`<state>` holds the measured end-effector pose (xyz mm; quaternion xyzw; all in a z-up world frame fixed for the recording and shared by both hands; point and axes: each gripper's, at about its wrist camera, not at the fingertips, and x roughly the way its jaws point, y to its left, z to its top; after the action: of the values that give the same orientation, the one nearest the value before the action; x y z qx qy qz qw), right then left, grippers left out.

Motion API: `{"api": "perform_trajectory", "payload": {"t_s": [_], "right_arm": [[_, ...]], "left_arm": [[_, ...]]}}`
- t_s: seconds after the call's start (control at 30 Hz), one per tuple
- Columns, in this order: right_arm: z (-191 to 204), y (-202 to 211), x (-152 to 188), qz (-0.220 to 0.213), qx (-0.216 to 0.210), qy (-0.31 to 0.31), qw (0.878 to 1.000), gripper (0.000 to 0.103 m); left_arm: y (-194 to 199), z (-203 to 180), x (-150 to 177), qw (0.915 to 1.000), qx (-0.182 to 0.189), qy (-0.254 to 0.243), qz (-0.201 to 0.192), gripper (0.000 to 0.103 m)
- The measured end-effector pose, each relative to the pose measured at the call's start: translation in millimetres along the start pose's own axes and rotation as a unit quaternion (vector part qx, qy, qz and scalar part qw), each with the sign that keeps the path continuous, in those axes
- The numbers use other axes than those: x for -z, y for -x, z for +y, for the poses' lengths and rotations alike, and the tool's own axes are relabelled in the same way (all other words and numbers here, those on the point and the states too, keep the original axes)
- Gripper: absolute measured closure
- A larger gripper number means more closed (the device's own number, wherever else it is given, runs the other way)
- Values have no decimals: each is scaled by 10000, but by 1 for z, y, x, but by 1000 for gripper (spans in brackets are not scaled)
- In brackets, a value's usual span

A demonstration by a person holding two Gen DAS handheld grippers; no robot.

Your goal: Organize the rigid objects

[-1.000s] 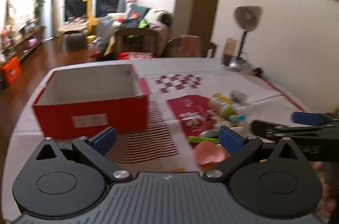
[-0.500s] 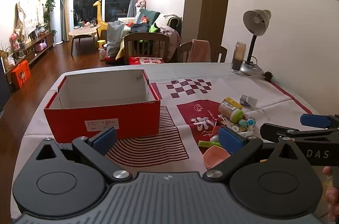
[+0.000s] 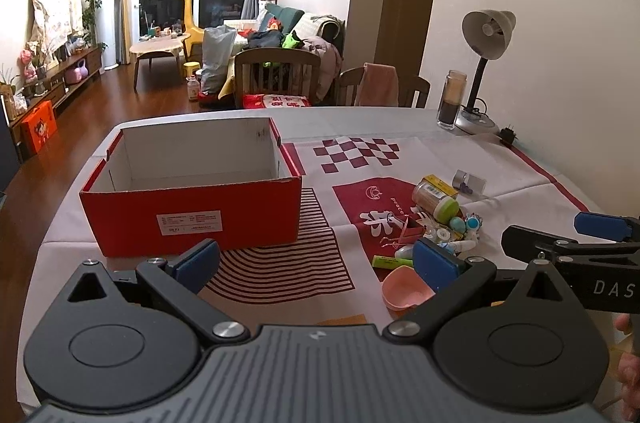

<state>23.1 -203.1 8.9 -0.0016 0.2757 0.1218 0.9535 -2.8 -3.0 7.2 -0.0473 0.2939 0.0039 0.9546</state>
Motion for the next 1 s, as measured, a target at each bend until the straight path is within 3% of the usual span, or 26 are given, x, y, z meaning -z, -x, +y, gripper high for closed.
{"api": "perform_trajectory", "payload": {"t_s": [0.53,0.77,1.0], "right_arm": [[-5,8,-16,-203,44,-15,9998,1],[-10,1,-28,-390,-21,29,9992,1],[-36,-27,-39,-226,-110,11,9997,1]], "left_arm": [[3,1,-14,9990,345,88,-270,0],[0,-4,-28,9980,322,39,-537,0],[-24,-17,-43,9976,234,19,-645,0]]}}
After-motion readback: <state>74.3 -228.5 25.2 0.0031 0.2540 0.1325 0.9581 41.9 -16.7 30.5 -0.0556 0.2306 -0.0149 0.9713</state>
